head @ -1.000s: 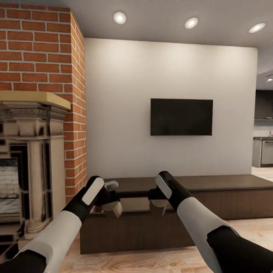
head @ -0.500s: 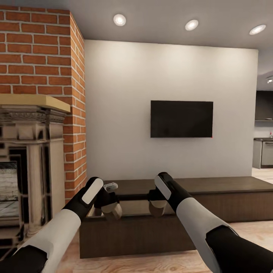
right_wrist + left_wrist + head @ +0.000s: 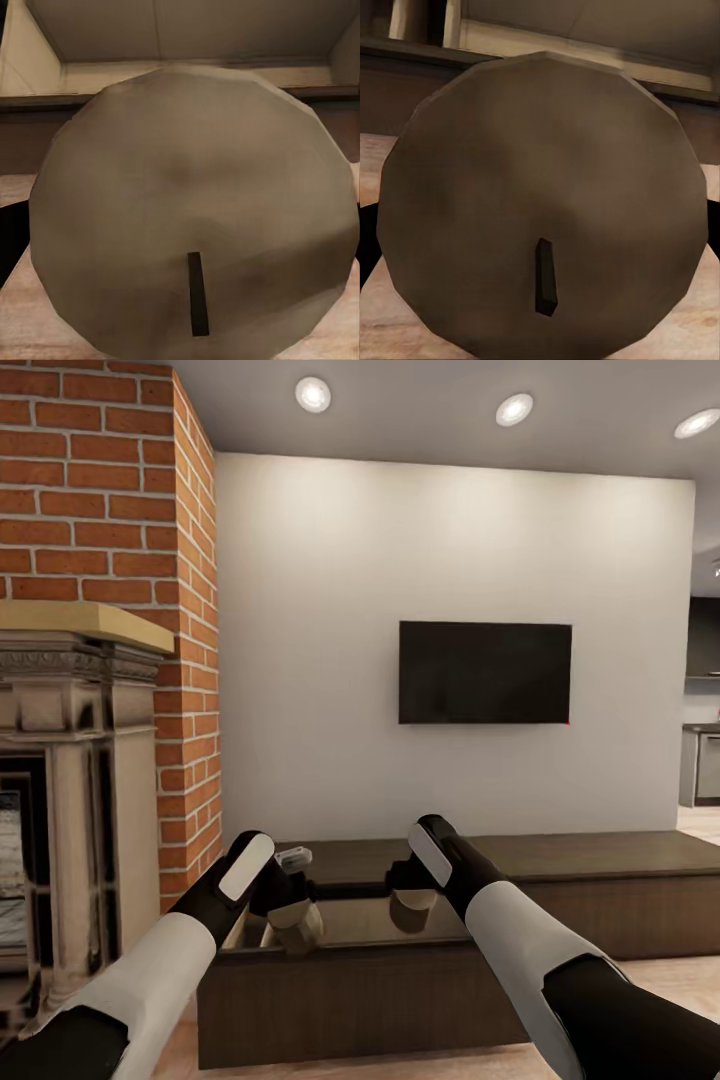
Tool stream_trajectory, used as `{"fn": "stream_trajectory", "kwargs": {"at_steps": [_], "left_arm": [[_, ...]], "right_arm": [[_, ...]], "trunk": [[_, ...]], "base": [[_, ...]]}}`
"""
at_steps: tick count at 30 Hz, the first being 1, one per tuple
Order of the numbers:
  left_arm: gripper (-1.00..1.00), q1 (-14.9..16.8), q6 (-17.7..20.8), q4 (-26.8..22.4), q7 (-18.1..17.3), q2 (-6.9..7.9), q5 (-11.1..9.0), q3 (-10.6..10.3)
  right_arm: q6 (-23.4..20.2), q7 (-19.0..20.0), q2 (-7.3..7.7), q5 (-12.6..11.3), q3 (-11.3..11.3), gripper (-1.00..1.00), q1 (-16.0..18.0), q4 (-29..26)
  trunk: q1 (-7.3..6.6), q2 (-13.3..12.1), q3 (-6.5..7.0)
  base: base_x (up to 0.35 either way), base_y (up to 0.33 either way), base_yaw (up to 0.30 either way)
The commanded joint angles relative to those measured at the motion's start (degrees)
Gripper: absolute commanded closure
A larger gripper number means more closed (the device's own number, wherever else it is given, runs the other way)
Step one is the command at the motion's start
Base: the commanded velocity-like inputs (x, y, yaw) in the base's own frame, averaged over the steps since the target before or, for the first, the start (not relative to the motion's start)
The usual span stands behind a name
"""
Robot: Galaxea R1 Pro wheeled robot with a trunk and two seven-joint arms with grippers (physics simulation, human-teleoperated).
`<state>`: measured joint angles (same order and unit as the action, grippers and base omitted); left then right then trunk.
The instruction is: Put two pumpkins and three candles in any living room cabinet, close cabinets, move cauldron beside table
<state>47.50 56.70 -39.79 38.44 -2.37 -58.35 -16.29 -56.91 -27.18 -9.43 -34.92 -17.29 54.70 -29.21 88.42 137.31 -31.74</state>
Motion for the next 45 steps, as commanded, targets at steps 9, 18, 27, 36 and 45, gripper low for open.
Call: {"fn": "stream_trajectory", "kwargs": {"at_steps": [9, 18, 27, 36, 45], "left_arm": [[1.0, 0.1, 0.0, 0.1, 0.6, 0.09, -0.5, -0.1], [1.0, 0.1, 0.0, 0.1, 0.6, 0.23, -0.5, -0.1], [1.0, 0.1, 0.0, 0.1, 0.6, 0.22, -0.5, -0.1], [1.0, 0.1, 0.0, 0.1, 0.6, 0.1, -0.5, -0.1], [1.0, 0.0, 0.0, 0.1, 0.6, 0.01, -0.5, -0.2]], "right_arm": [[-0.2, -0.4, 0.09, -1.5, -0.5, 1.0, 0.1, -0.1], [-0.2, -0.3, 0.05, -1.6, -0.5, 1.0, 0.1, 0.0], [-0.1, -0.2, 0.03, -1.6, -0.5, 1.0, 0.1, -0.1], [-0.2, 1.3, 0.03, -1.6, -0.5, 1.0, 0.1, -0.1], [-0.1, 1.8, 0.11, -1.6, -0.6, 1.0, 0.1, -0.1]], "trunk": [[0.02, 0.0, -0.55], [0.02, 0.0, -1.21], [0.02, 0.0, -1.74], [0.02, 0.0, -2.52], [0.02, 0.0, -3.35]], "base": [[0.303, 0.0, 0.0], [0.024, 0.0, -0.036], [0.136, 0.0, -0.001], [0.159, 0.0, 0.0], [0.161, 0.0, 0.0]]}}
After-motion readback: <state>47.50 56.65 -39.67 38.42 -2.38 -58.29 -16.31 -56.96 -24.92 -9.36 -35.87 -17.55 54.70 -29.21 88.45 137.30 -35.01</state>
